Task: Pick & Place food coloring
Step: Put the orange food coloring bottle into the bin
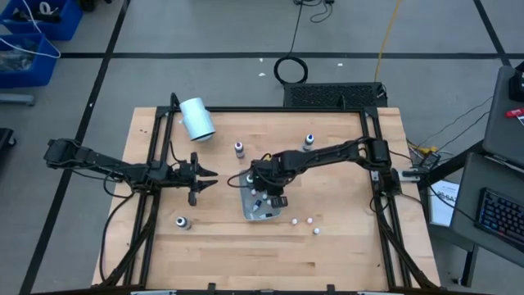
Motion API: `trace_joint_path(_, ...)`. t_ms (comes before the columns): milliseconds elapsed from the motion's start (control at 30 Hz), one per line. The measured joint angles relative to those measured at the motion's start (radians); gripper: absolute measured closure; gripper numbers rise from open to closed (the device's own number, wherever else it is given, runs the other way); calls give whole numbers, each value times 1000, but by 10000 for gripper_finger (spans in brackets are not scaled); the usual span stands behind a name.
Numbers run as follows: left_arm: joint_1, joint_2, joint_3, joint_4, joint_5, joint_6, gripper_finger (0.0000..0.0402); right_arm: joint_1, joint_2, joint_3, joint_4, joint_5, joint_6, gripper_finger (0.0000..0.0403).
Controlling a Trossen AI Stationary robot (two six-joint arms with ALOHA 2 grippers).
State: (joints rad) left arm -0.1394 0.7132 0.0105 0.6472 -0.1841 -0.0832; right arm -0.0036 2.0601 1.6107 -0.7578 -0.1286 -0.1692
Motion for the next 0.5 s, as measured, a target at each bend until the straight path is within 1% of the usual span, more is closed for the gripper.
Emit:
trace_joint_path(100,0,0,0,0,0,0,284,0,0,-13,28,-7,0,363)
trace_joint_path(500,0,0,0,0,0,0,284,-2,0,-14,29,-7,1,363)
